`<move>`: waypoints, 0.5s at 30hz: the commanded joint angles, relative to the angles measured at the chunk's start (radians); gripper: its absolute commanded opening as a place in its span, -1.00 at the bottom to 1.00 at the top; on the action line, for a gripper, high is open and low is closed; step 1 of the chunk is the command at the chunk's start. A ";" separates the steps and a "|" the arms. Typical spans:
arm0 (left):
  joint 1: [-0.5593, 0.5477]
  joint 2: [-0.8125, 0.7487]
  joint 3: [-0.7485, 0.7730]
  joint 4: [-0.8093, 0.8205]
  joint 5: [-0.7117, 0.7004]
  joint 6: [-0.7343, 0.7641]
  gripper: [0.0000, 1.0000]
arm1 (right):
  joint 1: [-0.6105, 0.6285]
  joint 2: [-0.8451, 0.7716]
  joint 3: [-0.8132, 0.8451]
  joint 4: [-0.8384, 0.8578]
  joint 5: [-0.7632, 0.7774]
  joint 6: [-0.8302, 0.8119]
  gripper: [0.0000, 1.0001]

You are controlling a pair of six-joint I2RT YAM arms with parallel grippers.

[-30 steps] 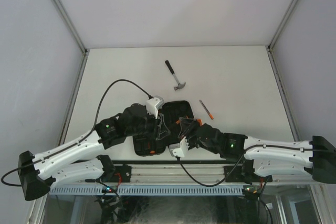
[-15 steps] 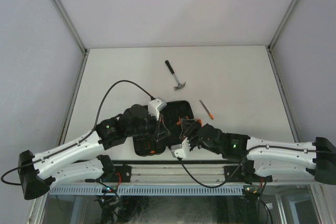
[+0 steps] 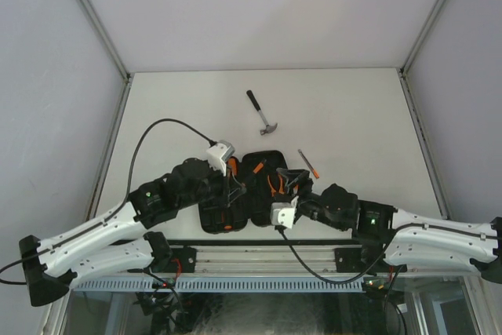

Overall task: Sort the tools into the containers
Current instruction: Pick up the screwdriver from the center of the board.

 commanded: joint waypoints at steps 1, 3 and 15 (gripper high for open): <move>0.005 -0.037 -0.021 0.025 -0.074 -0.004 -1.00 | -0.011 -0.058 0.008 0.131 0.046 0.334 0.36; 0.005 -0.045 -0.024 0.026 -0.085 -0.009 -1.00 | -0.044 -0.072 0.004 0.161 0.058 0.487 0.35; 0.005 -0.076 -0.040 0.040 -0.140 -0.023 -1.00 | -0.263 0.017 0.007 0.110 0.002 1.584 0.32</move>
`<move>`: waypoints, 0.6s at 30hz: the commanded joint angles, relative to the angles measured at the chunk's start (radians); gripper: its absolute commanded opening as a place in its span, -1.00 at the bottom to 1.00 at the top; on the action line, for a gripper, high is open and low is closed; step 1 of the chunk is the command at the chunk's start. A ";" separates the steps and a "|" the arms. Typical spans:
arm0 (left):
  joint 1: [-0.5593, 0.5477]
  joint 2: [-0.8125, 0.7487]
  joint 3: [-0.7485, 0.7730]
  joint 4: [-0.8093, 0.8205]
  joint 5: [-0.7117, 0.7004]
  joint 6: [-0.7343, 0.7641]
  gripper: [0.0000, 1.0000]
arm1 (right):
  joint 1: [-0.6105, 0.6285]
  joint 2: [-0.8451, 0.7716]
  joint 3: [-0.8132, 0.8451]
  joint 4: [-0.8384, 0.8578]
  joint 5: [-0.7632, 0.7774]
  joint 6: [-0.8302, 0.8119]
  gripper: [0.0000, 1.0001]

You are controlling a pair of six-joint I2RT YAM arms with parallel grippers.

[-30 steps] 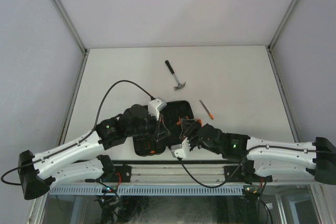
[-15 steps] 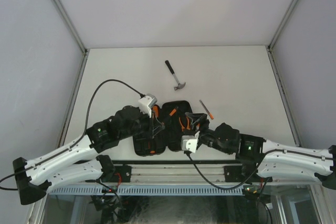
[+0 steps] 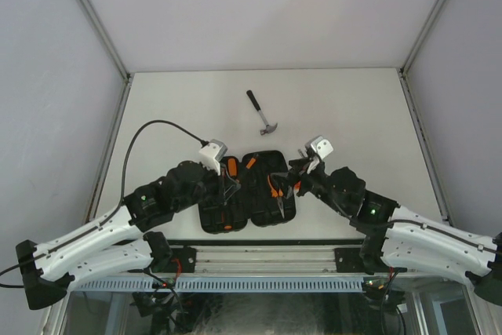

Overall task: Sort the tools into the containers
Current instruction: Pick up the screwdriver from the center of the board.

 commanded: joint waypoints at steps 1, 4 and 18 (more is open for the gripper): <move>0.005 -0.014 -0.014 0.045 -0.033 -0.014 -0.99 | -0.045 0.054 0.006 0.003 -0.064 0.466 0.32; 0.005 -0.012 -0.018 0.052 -0.031 -0.014 -1.00 | -0.050 0.086 0.005 0.044 -0.054 0.585 0.33; 0.005 -0.003 -0.030 0.088 0.017 -0.015 -0.99 | -0.156 0.283 0.006 0.334 -0.099 0.994 0.22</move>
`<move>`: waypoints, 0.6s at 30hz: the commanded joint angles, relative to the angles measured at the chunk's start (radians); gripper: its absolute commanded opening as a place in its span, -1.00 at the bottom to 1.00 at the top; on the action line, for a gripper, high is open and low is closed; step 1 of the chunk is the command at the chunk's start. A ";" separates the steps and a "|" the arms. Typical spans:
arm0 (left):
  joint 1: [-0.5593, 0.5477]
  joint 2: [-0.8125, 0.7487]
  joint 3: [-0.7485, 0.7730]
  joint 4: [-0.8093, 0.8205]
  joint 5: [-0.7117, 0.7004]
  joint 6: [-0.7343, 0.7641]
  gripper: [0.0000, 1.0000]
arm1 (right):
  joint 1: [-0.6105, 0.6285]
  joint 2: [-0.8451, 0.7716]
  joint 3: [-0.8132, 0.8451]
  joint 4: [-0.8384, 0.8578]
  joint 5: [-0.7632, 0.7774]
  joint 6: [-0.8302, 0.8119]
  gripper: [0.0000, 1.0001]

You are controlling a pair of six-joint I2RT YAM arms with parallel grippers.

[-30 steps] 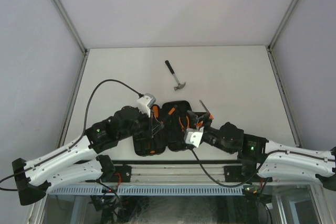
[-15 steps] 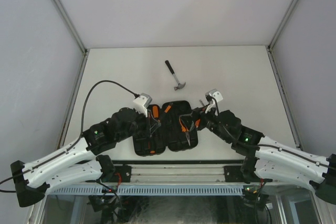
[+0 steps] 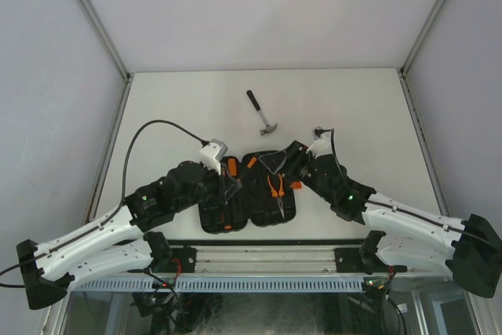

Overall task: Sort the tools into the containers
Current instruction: Pick up the screwdriver from the center of the board.

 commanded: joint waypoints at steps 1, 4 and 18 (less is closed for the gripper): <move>0.005 -0.005 -0.020 0.062 0.031 -0.011 -1.00 | -0.013 0.034 0.006 0.163 -0.027 0.167 0.19; 0.005 0.002 -0.017 0.063 0.042 -0.006 -0.99 | -0.029 0.065 0.006 0.206 -0.072 0.200 0.10; 0.005 0.012 -0.015 0.075 0.092 0.004 -1.00 | -0.041 0.114 0.007 0.232 -0.107 0.209 -0.55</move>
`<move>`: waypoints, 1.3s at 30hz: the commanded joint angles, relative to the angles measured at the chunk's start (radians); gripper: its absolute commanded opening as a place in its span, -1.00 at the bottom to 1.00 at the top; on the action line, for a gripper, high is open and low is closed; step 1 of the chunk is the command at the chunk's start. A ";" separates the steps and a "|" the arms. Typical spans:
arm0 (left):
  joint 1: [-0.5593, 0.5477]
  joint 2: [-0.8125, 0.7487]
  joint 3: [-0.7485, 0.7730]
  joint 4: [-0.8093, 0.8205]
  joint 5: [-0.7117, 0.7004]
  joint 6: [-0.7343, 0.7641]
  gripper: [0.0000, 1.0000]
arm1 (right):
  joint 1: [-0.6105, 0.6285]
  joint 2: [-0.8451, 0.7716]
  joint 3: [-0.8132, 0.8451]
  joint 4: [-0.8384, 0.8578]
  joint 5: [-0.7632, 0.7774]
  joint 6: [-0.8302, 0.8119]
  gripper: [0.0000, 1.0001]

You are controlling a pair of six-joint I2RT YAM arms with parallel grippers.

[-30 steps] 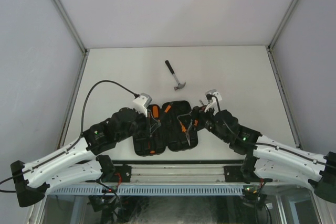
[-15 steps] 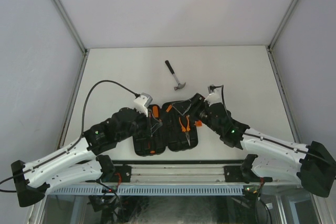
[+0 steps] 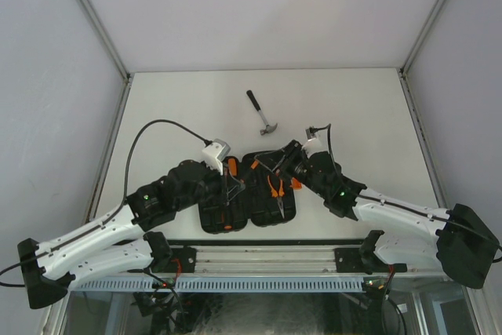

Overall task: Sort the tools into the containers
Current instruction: Pick up the screwdriver from the center of the board.

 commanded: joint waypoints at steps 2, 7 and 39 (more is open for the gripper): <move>0.005 -0.001 -0.013 0.047 0.038 0.002 -0.98 | -0.009 0.000 0.006 0.054 -0.016 0.002 -0.70; 0.005 -0.002 -0.007 0.044 0.044 0.004 -0.50 | -0.009 0.003 0.007 0.045 -0.030 -0.010 -0.96; 0.005 0.091 0.064 0.044 -0.015 -0.023 -0.34 | 0.054 0.011 0.006 0.053 -0.083 -0.074 -1.00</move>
